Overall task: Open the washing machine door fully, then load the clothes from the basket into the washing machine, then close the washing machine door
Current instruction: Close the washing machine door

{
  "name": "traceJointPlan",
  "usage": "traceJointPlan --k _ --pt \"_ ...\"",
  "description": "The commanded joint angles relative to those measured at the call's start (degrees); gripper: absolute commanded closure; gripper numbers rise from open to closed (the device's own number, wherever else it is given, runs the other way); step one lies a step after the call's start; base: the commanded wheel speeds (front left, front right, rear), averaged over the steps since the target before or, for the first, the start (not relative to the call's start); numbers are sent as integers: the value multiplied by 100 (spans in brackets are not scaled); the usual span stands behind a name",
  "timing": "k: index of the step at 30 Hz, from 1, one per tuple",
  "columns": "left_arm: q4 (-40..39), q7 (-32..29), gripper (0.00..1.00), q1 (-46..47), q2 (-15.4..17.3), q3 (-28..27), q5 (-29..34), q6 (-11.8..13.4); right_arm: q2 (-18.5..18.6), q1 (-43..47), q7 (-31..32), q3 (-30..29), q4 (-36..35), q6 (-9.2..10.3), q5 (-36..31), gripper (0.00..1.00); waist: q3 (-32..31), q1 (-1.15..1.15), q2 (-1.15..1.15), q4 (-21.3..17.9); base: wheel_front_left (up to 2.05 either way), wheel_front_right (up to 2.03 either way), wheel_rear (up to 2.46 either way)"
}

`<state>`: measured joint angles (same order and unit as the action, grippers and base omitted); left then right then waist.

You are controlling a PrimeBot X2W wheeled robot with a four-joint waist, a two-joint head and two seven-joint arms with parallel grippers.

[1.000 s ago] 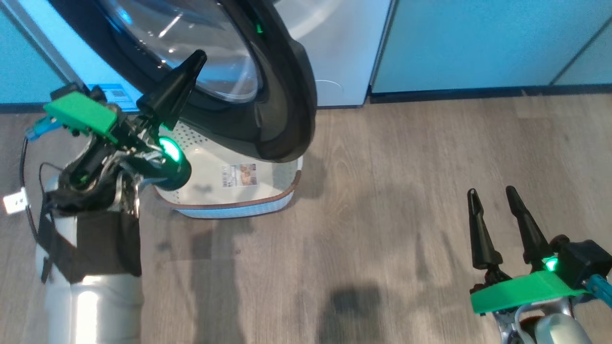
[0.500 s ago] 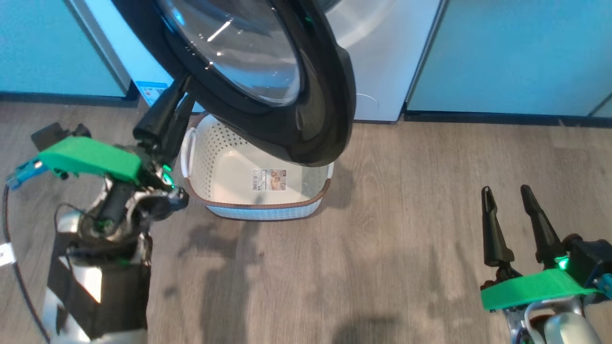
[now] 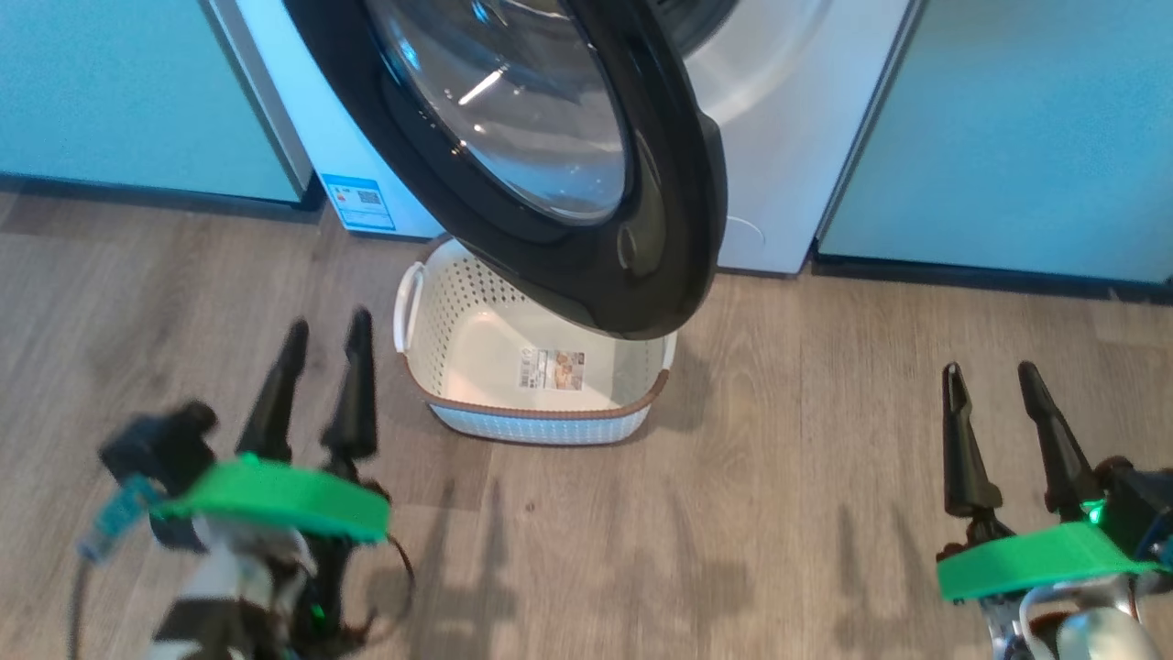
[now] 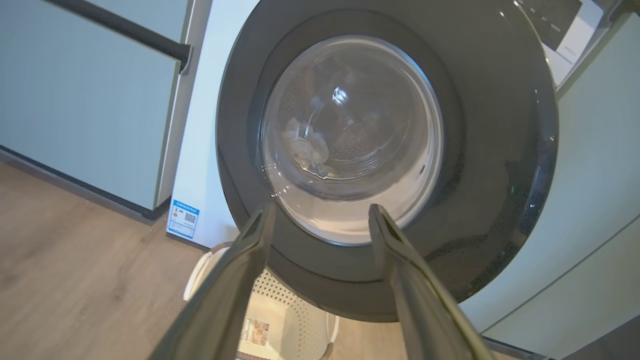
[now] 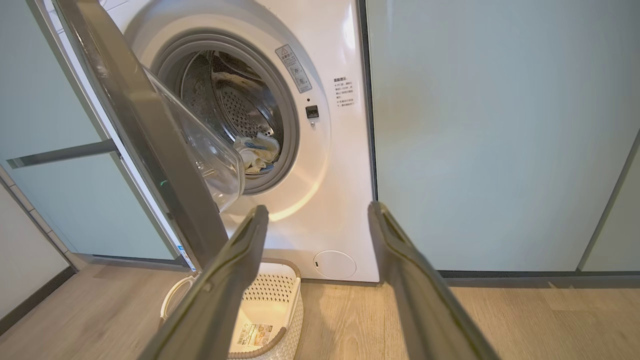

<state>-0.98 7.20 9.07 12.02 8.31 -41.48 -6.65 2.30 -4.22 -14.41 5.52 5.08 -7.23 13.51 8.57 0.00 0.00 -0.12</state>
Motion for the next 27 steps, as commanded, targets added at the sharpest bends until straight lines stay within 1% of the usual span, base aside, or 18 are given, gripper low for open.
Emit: traceJointPlan --k 1,5,6,11,17,27 --pt "-156 222 0 7 190 -80 395 121 57 -33 -40 79 -160 -25 -58 0 -80 0 0 67 0 0 0" --pt "-173 438 0 -329 243 173 1114 415 57 127 5 30 -158 -25 -81 0 -183 0 0 132 0 0 0" --pt "-173 438 0 -329 243 173 1114 415 57 127 5 30 -158 -25 -81 0 -183 0 0 132 0 0 0" --pt "-318 564 0 -779 293 420 1748 739 57 345 87 -5 -216 -25 -128 0 -298 0 0 159 0 0 0" --pt "-465 607 0 -1083 294 497 1932 908 57 529 159 -101 -336 -25 -195 0 -397 0 0 165 0 0 0" --pt "-559 564 0 -1264 289 594 1950 988 57 763 257 -166 -538 -25 -252 0 -458 0 0 122 0 0 0"
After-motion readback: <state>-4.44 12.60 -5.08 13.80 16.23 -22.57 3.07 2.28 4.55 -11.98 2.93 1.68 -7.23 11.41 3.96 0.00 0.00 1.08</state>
